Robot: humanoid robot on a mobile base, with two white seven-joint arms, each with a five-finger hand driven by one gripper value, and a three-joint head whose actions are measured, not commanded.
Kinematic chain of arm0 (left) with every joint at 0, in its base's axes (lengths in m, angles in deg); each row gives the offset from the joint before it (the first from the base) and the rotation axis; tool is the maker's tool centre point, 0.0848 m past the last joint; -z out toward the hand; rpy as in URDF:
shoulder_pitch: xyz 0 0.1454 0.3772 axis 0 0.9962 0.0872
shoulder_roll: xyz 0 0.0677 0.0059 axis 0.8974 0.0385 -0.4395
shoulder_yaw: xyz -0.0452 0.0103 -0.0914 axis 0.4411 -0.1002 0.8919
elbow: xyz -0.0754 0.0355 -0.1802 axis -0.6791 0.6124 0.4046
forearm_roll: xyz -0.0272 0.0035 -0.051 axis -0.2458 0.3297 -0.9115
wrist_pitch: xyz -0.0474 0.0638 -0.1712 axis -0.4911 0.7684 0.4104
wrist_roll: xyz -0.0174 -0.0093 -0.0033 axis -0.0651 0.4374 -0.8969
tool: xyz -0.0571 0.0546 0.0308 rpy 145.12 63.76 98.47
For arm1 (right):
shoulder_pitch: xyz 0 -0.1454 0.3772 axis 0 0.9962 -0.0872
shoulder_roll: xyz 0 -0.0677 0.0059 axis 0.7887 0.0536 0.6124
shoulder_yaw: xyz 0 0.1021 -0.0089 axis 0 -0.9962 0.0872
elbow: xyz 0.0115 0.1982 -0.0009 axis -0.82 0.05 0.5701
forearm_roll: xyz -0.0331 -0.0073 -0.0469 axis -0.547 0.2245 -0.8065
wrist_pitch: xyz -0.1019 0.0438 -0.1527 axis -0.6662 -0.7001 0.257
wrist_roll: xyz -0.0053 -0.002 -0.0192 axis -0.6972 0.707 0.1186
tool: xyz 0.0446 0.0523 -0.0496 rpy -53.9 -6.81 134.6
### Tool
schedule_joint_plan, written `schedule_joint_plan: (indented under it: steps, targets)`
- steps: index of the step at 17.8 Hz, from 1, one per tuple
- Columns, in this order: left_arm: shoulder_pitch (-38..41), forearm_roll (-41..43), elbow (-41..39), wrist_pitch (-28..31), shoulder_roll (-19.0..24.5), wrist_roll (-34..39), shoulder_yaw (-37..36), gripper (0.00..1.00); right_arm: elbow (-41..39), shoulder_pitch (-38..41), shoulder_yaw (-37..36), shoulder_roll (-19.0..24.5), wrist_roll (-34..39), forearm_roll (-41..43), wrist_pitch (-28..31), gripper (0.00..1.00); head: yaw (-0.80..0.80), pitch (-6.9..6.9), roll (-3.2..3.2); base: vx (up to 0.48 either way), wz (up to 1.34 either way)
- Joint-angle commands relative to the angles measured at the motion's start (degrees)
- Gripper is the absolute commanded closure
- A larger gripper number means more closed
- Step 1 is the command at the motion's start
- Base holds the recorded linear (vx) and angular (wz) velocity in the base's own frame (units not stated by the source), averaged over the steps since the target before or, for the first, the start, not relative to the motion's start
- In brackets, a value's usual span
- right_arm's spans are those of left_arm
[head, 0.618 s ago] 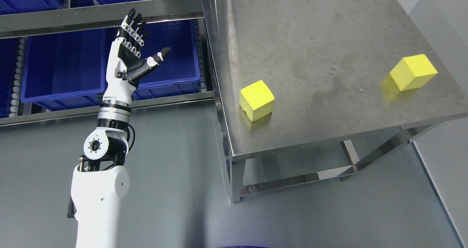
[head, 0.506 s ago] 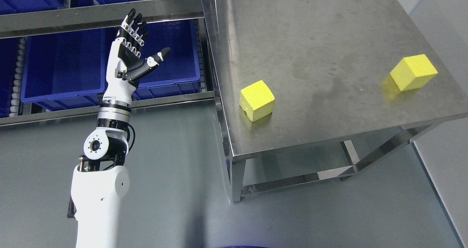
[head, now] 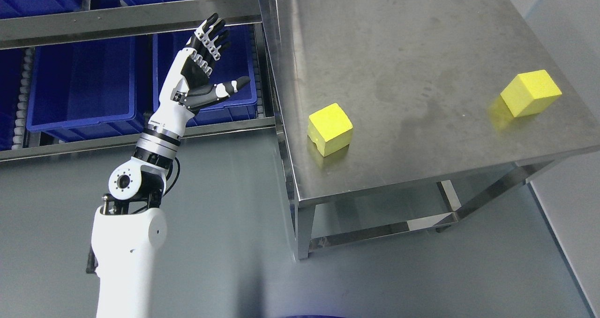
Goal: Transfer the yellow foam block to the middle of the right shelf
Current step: 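Swing the raised left hand down toward the nearer yellow foam cube, then close the left hand around the nearer yellow foam cube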
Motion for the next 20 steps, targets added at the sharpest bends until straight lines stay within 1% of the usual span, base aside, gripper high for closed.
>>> schedule_joint_plan:
  steps: [1, 2, 3, 4, 5, 7, 9, 11, 20]
  targets:
    - [-8.25, 6.05, 0.53, 0.78, 8.46, -7.32, -5.99, 0.01, -1.0, 1.41, -0.7, -1.0, 0.02, -0.18, -0.04, 0.0, 0.0, 0.0, 0.0, 0.0, 0.0]
    - [-10.01, 6.76, 1.15, 0.87, 9.08, -9.17, -8.63, 0.02, -1.0, 1.41, -0.7, -1.0, 0.02, -0.18, -0.04, 0.0, 0.0, 0.0, 0.0, 0.0, 0.0]
    - [-11.5, 7.12, 1.94, 0.96, 8.82, -10.41, -11.62, 0.03, -1.0, 1.41, -0.7, -1.0, 0.02, -0.18, -0.04, 0.0, 0.0, 0.0, 0.0, 0.009, -0.04]
    - [-13.0, 8.34, 3.68, 1.22, 8.47, -10.68, -16.69, 0.03, -1.0, 1.32, -0.7, -1.0, 0.02, -0.18, -0.04, 0.0, 0.0, 0.0, 0.0, 0.002, -0.13]
    - [-13.88, 9.05, 5.01, 1.39, 7.95, -10.68, -20.14, 0.03, -1.0, 1.41, -0.7, -1.0, 0.02, -0.18, -0.04, 0.0, 0.0, 0.0, 0.0, 0.002, -0.13]
    - [-14.51, 9.67, 7.91, 1.57, 5.15, -10.68, -24.2, 0.03, -1.0, 1.41, -0.7, -1.0, 0.02, -0.18, -0.04, 0.0, 0.0, 0.0, 0.0, -0.023, -0.16]
    - [-14.33, 11.42, 9.15, 1.66, 2.51, -10.77, -25.61, 0.03, -1.0, 1.32, -0.7, -1.0, 0.02, -0.18, -0.04, 0.0, 0.0, 0.0, 0.0, -0.018, -0.1]
    - [-13.72, 11.6, 9.15, 1.66, 1.53, -11.64, -27.63, 0.03, -1.0, 1.32, -0.7, -1.0, 0.02, -0.18, -0.04, 0.0, 0.0, 0.0, 0.0, -0.016, -0.05]
    - [-9.58, 12.22, 8.98, 1.66, 2.23, -12.7, -28.43, 0.04, -1.0, 1.41, -0.7, -1.0, 0.02, -0.18, -0.04, 0.0, 0.0, 0.0, 0.0, 0.005, 0.01]
